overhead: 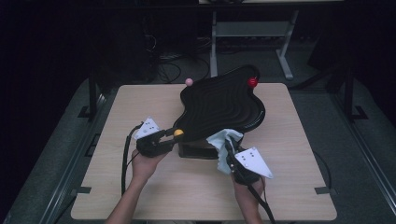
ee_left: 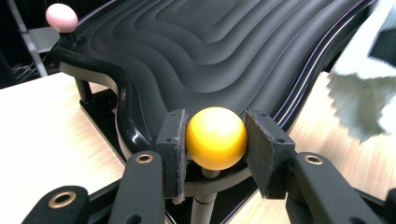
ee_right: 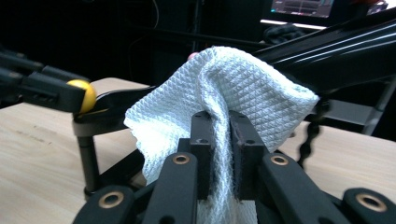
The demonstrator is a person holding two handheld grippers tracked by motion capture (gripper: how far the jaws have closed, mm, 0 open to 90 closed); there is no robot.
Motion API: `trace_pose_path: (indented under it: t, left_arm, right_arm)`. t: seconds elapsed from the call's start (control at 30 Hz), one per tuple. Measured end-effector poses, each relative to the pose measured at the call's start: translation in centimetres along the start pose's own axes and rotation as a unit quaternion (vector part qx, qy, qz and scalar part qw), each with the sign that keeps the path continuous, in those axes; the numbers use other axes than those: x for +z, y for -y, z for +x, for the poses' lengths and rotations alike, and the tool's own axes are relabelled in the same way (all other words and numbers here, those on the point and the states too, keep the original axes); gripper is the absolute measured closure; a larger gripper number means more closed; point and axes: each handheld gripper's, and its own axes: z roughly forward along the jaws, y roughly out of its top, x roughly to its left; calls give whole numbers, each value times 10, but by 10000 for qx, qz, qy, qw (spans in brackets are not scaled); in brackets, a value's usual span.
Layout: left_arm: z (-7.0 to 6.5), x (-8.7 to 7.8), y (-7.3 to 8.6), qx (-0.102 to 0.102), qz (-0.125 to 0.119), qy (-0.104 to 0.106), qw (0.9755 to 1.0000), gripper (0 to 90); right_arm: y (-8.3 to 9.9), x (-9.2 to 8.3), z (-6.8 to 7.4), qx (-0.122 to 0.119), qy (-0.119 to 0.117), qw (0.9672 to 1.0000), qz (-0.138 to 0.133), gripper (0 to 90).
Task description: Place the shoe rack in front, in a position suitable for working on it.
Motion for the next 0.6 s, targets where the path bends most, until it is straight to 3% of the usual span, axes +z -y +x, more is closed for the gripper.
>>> trace_pose_path:
  t: [0.27, 0.43, 0.5, 0.6]
  left_arm:
    - [1, 0, 0, 11, -18, 45, 10000, 602]
    - [2, 0, 1, 14, -20, 65, 10000, 602]
    - [2, 0, 0, 18, -20, 68, 10000, 602]
    - [3, -1, 1, -1, -17, 41, 10000, 602]
  right_arm:
    - [-14, -24, -30, 11, 346, 9991, -243, 812]
    - [-25, -33, -56, 282, 547, 9975, -340, 812]
    - [-27, -32, -59, 330, 510, 9975, -348, 813]
    - [-25, -29, -53, 309, 415, 9981, -339, 813]
